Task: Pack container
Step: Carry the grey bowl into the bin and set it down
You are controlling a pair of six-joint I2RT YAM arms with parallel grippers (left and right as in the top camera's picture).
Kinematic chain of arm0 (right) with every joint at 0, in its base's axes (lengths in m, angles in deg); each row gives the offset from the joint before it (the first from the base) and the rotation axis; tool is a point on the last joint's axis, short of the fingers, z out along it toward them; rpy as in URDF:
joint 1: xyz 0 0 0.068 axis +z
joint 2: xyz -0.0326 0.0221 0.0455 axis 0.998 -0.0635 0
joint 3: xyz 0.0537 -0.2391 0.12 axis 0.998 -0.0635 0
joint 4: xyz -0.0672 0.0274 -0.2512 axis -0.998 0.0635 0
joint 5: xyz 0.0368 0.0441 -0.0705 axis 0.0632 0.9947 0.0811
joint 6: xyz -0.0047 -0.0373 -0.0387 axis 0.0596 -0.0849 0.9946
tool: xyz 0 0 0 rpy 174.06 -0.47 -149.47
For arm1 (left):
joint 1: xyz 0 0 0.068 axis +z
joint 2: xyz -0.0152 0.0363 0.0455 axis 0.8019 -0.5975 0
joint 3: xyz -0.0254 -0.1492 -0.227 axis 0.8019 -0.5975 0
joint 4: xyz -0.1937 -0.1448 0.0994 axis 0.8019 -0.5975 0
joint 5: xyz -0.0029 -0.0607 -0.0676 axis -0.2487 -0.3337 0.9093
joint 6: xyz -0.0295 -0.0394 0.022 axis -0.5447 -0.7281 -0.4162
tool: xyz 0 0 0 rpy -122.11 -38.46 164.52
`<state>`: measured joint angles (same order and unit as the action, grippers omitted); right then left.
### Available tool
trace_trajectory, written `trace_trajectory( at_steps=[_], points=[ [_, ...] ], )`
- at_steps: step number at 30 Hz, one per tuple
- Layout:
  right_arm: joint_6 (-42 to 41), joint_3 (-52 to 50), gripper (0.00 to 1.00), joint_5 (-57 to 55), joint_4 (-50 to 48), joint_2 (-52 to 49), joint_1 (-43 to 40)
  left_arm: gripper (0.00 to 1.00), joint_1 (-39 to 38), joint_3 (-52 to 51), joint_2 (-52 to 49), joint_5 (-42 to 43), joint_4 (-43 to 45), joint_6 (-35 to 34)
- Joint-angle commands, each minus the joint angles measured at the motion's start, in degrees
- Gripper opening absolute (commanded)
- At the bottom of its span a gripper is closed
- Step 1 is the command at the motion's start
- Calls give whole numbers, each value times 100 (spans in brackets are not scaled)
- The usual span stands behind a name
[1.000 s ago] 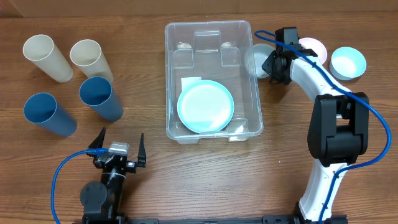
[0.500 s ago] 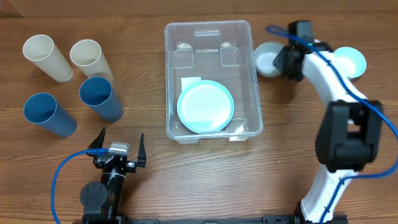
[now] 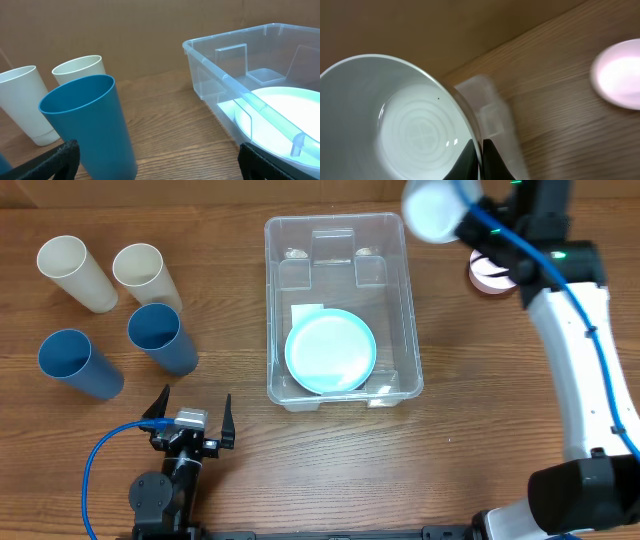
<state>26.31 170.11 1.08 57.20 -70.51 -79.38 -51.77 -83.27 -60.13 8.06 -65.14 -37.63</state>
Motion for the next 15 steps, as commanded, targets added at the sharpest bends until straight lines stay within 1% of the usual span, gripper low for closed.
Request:
trace_trajectory(
  at_steps=[1,4,7,15],
  points=[
    [299,35,4,-243,-105,-153,710,100,26,-20,57,46,-4,105],
    [319,33,4,-905,-199,-385,1224,100,26,-20,57,46,-4,105],
    [317,33,4,-1384,-308,-702,1523,100,26,-20,57,46,-4,105],
    [317,33,4,-1633,-645,-1714,1641,100,26,-20,57,46,-4,105]
  ],
)
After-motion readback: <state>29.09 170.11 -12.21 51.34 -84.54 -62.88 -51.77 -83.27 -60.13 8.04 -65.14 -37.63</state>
